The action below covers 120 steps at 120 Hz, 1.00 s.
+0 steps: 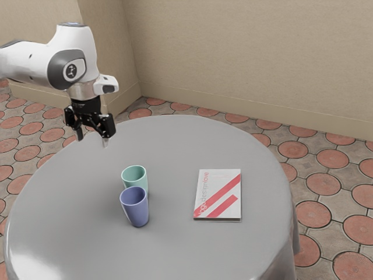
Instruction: Place the left cup onto the right cup
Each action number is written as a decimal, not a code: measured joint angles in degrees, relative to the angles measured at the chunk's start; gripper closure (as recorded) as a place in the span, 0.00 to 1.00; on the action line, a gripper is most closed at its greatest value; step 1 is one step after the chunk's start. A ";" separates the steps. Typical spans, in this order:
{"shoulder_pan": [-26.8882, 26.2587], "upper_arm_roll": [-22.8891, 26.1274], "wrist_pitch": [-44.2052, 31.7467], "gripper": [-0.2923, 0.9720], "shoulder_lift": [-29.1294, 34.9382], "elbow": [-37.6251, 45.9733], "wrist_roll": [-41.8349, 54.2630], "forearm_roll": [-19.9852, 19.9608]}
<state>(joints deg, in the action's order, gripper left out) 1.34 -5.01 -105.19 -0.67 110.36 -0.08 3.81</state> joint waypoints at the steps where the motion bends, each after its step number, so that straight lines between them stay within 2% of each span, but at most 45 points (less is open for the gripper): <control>1: 0.06 0.00 -0.14 0.23 -0.11 0.12 -0.01 -0.17; 19: 1.13 0.00 -3.46 0.23 -1.75 3.08 -0.23 -2.28; 49: 0.98 0.00 -8.70 0.23 -6.10 3.10 -0.56 -5.52; 120: 0.41 0.05 -16.09 0.23 -12.11 2.78 -0.98 -5.81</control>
<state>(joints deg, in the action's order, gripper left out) 1.75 -4.96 -121.28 -12.79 113.14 -1.05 -2.00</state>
